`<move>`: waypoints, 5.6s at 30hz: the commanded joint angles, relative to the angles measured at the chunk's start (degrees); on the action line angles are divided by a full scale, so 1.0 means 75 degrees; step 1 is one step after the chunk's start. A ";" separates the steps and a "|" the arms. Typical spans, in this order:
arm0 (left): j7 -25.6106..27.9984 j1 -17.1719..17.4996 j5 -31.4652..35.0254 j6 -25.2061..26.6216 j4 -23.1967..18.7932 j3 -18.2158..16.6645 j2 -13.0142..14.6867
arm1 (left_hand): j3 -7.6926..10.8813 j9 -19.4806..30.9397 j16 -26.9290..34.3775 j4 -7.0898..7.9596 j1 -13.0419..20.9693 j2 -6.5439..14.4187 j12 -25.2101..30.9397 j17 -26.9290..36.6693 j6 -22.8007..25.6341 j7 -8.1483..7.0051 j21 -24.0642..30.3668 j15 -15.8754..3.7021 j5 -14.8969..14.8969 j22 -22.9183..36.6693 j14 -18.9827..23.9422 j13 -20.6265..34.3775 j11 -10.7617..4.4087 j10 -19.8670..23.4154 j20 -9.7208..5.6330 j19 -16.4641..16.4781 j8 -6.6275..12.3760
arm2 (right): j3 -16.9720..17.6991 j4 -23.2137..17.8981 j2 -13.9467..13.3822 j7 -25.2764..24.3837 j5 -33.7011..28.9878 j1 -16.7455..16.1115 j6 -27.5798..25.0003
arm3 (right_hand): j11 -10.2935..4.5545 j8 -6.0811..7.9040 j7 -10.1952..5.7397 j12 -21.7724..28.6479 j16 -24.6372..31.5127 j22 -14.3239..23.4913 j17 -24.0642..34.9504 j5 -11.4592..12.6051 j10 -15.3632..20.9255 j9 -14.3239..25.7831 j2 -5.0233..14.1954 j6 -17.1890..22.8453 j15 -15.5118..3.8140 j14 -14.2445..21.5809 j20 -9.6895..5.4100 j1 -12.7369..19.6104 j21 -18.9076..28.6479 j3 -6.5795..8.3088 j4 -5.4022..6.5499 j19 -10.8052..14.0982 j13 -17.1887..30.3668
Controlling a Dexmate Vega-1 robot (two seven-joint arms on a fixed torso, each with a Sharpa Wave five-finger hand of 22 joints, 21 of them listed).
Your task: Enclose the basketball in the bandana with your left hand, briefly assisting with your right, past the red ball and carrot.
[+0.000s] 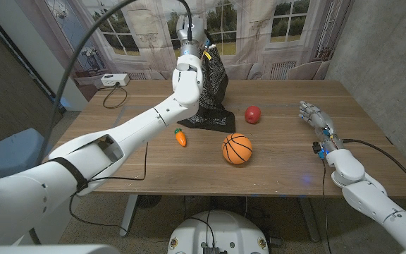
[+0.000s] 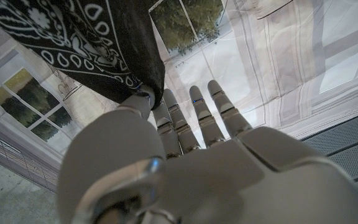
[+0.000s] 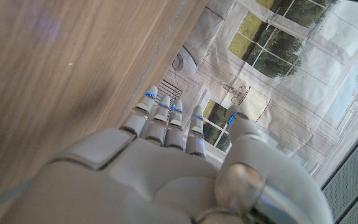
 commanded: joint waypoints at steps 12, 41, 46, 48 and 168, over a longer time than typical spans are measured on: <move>-0.0043 0.0179 -0.3728 -0.1500 -0.1138 -0.1807 0.0110 | 0.0198 0.0373 -0.0119 0.0201 -0.0014 0.0078 -0.0102 0.0059 -0.0230 0.0159 0.0093 -0.0633 0.0070 0.0025 -0.0109 0.0069 0.0065 -0.0040 0.0054 -0.0103 0.0394 | -0.0685 -0.0608 -0.0285 -0.0384 -0.1298 0.0436 -0.0992 | -0.0079 -0.0024 -0.0011 -0.0014 -0.0053 0.0017 0.0005 -0.0029 -0.0042 -0.0006 -0.0109 -0.0076 -0.0079 -0.0045 0.0010 0.0187 -0.0008 -0.0002 -0.0023 -0.0016 0.0032; 0.1242 -0.0684 -0.5897 -0.2124 -0.0985 -0.1866 0.0127 | 0.0557 0.0905 -0.0166 0.0473 -0.0012 0.0085 -0.0223 0.0196 -0.0615 0.0287 0.0203 -0.0572 0.0139 0.0077 -0.0176 0.0158 0.0146 -0.0094 0.0241 -0.0223 0.0939 | -0.1366 -0.0506 -0.0357 0.0313 -0.1655 0.1125 -0.1063 | -0.0088 -0.0016 -0.0011 0.0010 0.0001 0.0018 0.0015 -0.0065 0.0039 0.0000 -0.0208 -0.0096 -0.0132 0.0104 0.0013 0.0338 -0.0006 -0.0054 0.0029 -0.0010 0.0040; 0.1399 -0.0913 -0.5777 -0.2133 -0.0843 -0.1681 0.0013 | 0.0597 0.0976 -0.0174 0.0498 -0.0021 0.0068 -0.0228 0.0208 -0.0640 0.0295 0.0233 -0.0582 0.0132 0.0082 -0.0163 0.0171 0.0140 -0.0061 0.0240 -0.0213 0.1038 | -0.1397 -0.0576 -0.0425 0.0394 -0.1681 0.1148 -0.1066 | -0.0103 -0.0010 0.0008 0.0009 0.0022 0.0018 0.0023 -0.0070 0.0041 0.0000 -0.0221 -0.0086 -0.0155 0.0152 0.0014 0.0356 -0.0005 -0.0066 0.0038 -0.0005 0.0041; 0.1464 -0.0980 -0.5862 -0.2267 -0.0746 -0.1715 -0.0078 | 0.0606 0.0971 -0.0173 0.0502 -0.0022 0.0063 -0.0227 0.0210 -0.0636 0.0273 0.0243 -0.0594 0.0130 0.0082 -0.0152 0.0174 0.0141 -0.0048 0.0228 -0.0204 0.1052 | -0.1406 -0.0629 -0.0458 0.0373 -0.1749 0.1152 -0.1087 | -0.0091 0.0005 0.0027 0.0019 0.0052 0.0018 0.0032 -0.0076 0.0070 0.0001 -0.0237 -0.0048 -0.0147 0.0220 0.0025 0.0364 -0.0003 -0.0082 0.0049 0.0001 0.0043; 0.2121 -0.3270 -0.4233 -0.0891 0.0445 -0.0327 -0.2178 | 0.0753 0.0441 -0.0283 -0.0171 -0.0096 -0.0116 -0.0387 0.0203 -0.0159 0.0599 0.0603 -0.0630 0.0078 0.0046 0.0109 0.0268 0.0048 0.0475 0.0115 -0.0304 0.1993 | -0.2268 -0.1350 0.0483 -0.1245 -0.3595 0.2028 -0.2039 | -0.0042 0.0071 0.0054 -0.0042 -0.0155 0.0092 0.0862 0.0164 -0.0560 0.0066 -0.0956 0.0143 0.0039 -0.0676 0.0159 -0.0002 -0.0110 -0.2181 0.0508 -0.0410 0.0311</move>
